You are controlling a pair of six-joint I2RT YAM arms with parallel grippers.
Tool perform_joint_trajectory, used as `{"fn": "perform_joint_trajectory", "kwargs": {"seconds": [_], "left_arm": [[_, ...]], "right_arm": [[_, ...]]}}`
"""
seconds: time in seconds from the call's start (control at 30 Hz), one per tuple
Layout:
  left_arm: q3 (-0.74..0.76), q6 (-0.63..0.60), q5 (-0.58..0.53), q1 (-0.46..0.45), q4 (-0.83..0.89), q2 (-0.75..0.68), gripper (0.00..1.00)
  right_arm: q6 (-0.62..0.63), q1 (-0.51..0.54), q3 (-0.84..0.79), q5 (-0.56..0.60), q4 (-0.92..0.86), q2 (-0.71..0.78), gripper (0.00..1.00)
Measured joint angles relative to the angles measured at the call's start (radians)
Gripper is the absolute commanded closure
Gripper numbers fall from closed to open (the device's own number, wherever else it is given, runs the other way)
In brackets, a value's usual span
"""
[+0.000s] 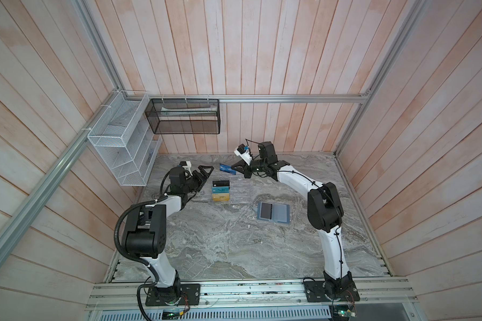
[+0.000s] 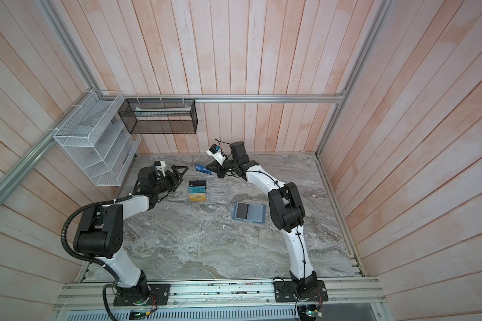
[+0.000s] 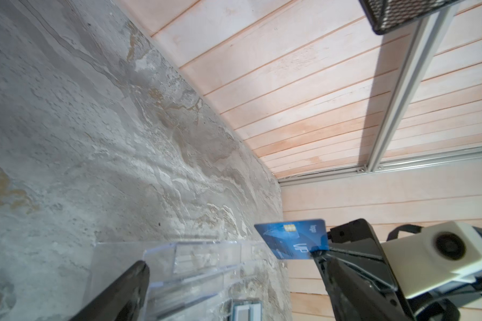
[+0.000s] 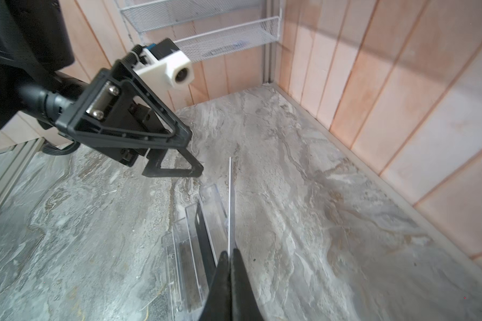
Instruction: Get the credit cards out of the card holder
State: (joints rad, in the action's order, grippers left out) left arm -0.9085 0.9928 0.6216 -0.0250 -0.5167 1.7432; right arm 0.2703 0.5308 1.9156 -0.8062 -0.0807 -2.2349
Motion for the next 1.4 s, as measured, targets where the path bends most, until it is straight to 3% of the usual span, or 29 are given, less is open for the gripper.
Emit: {"fn": "perform_joint_trajectory", "kwargs": {"seconds": [0.27, 0.57, 1.4], "left_arm": [[0.144, 0.121, 0.058, 0.019, -0.121, -0.077, 0.0], [0.193, 0.184, 0.088, 0.038, -0.157, -0.157, 0.0], [0.225, 0.25, 0.135, 0.049, -0.235, -0.144, 0.0]], "right_arm": [[0.145, 0.032, 0.204, -0.066, -0.124, -0.089, 1.0], [0.224, 0.032, 0.343, -0.083, -0.285, -0.247, 1.0], [0.264, 0.03, 0.392, -0.105, -0.335, -0.285, 1.0]]}}
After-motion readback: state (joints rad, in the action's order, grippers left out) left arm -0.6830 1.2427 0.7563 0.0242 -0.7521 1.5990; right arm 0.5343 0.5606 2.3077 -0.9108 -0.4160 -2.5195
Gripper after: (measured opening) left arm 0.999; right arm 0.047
